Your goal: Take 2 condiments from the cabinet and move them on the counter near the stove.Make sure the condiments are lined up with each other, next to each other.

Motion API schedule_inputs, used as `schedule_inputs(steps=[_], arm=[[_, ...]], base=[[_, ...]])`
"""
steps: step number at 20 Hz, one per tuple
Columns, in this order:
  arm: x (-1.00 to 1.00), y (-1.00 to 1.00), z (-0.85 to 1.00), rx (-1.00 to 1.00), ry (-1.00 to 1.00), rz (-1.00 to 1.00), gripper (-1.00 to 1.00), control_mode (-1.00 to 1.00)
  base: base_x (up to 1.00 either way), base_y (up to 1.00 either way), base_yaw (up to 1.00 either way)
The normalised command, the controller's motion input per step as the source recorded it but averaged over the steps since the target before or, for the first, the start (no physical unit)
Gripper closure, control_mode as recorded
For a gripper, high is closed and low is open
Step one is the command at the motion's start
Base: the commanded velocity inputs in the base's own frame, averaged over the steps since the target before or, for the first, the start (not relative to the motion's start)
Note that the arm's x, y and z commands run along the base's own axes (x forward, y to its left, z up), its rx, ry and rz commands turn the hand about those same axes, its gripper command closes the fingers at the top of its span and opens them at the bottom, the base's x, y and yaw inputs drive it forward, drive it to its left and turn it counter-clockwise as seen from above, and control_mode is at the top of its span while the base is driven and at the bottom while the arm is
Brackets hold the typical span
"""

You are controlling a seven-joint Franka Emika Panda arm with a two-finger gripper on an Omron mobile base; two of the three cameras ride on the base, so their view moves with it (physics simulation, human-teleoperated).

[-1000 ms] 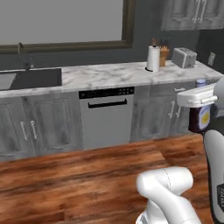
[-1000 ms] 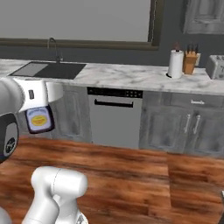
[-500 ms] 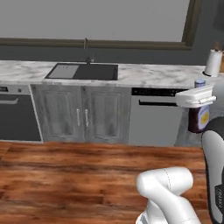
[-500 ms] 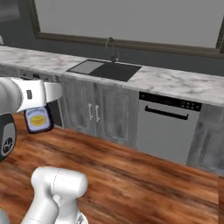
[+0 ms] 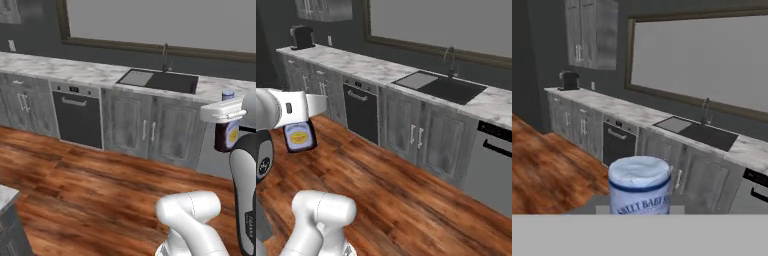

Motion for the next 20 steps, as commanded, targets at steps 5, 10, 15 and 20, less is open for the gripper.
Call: schedule_inputs(steps=[5,10,15,20], arm=[[0.00,0.00,0.00,0.00,0.00,0.00,1.00,1.00],[0.00,0.00,0.00,0.00,0.00,0.00,1.00,1.00],[0.00,0.00,0.00,0.00,0.00,0.00,1.00,1.00],[0.00,0.00,0.00,0.00,0.00,0.00,1.00,1.00]], base=[[0.00,0.44,0.50],[0.00,0.47,0.51],[0.00,0.45,0.50],[0.00,0.44,0.49]])
